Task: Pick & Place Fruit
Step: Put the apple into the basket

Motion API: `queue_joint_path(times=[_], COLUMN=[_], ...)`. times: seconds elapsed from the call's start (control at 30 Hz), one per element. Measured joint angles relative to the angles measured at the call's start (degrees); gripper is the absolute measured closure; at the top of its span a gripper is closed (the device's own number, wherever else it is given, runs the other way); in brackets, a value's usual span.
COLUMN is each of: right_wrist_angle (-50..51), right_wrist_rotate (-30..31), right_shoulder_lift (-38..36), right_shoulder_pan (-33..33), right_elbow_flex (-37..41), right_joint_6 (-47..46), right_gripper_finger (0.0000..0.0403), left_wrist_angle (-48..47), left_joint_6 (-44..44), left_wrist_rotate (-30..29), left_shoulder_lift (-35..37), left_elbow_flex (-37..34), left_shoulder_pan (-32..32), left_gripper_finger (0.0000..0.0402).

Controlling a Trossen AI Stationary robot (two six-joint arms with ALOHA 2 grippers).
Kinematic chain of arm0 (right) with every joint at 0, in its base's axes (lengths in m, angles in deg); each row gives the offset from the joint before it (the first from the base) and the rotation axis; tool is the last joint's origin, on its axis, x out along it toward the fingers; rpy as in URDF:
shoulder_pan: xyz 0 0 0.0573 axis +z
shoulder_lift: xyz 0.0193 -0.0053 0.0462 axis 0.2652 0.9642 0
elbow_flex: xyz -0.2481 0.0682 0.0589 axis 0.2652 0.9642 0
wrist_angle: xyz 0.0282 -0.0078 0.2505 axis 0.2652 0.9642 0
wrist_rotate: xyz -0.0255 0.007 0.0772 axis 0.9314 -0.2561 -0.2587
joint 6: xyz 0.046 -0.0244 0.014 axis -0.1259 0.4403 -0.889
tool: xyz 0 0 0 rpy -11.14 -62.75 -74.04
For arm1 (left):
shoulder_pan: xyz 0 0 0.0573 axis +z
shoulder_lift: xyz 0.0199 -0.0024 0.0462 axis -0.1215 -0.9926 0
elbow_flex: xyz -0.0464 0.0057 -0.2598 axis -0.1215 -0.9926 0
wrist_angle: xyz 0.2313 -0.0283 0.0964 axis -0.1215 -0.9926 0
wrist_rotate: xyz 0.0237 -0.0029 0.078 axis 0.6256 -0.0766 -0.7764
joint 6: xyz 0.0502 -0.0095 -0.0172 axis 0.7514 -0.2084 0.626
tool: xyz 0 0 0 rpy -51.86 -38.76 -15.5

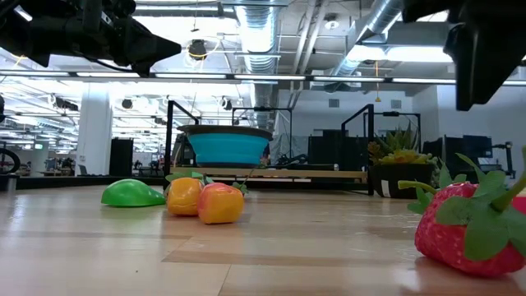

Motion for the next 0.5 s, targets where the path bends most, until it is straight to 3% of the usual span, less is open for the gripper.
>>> queue_joint_path(times=[0.5], right_wrist_angle=[-2.41], right_wrist_rotate=[-0.25], right_shoulder_lift=[0.0], right_shoulder_pan=[1.42], right_elbow_flex=[0.05], right_joint_6=[-2.95], right_gripper_finger=[0.0101], left_wrist_angle=[-0.07], left_joint_6=[-0.13], left_wrist_rotate=[0.0], left_shoulder_lift=[0.01], left_elbow_flex=[0.0], left_shoulder_pan=[0.0], left_gripper_finger=[0.0399])
